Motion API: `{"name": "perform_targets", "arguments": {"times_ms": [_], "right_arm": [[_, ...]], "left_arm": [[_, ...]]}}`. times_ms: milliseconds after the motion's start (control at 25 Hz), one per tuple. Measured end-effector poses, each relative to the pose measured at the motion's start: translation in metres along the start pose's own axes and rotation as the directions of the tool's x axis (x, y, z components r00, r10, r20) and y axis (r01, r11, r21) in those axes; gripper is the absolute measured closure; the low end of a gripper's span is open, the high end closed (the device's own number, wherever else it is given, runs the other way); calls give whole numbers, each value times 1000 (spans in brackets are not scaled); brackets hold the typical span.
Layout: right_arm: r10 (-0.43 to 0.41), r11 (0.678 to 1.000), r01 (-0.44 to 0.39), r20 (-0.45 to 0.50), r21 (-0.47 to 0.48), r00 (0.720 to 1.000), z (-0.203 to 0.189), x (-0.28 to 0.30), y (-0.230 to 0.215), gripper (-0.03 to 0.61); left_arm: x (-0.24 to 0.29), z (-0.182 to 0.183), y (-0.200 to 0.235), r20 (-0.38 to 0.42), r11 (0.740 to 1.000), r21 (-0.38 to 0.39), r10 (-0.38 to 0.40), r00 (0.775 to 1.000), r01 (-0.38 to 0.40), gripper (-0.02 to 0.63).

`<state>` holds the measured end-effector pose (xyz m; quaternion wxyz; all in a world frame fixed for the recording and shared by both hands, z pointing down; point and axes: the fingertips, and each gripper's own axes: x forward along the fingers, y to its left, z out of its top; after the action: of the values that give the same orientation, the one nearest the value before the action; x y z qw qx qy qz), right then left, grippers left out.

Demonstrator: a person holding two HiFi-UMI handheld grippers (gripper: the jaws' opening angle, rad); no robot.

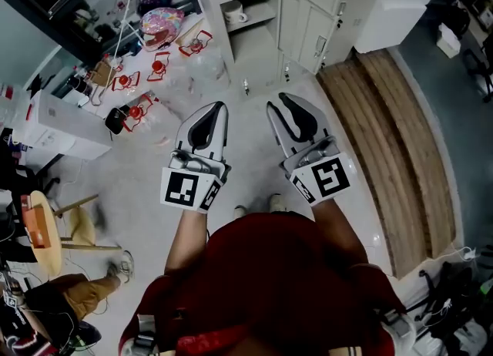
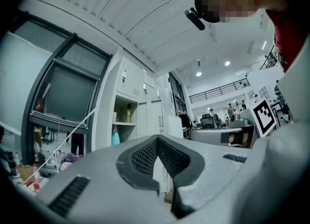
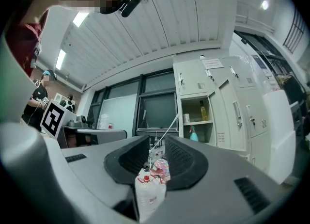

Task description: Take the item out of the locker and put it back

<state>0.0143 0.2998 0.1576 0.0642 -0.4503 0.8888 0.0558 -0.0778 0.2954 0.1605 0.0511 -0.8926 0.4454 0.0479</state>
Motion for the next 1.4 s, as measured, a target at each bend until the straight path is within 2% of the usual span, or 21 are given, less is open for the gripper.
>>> {"name": "perform_targets", "arguments": {"times_ms": [280,400,880,1160,1400], "right_arm": [[17,1000,-17,-28,14,999,-9,3,-30,404],[31,999,-30,-43,15,999,-11,4,-43,380],[65,997,-62,-70,38,995,-21,10,-74,350],[61,998,-59,-87,29,994,-30,37,-90,348],[47,999,-47,-96,5,994,-38,76,-112,348]], "left_arm": [[28,-6,-8,-9,1000,5,28,1000,-28,607],[39,-7,-12,-7,999,5,41,999,-41,607],[64,-16,-16,-30,996,11,88,996,-88,607],[83,-27,5,-30,996,1,91,995,-91,607],[115,-35,40,-13,997,-2,82,997,-82,607]]}}
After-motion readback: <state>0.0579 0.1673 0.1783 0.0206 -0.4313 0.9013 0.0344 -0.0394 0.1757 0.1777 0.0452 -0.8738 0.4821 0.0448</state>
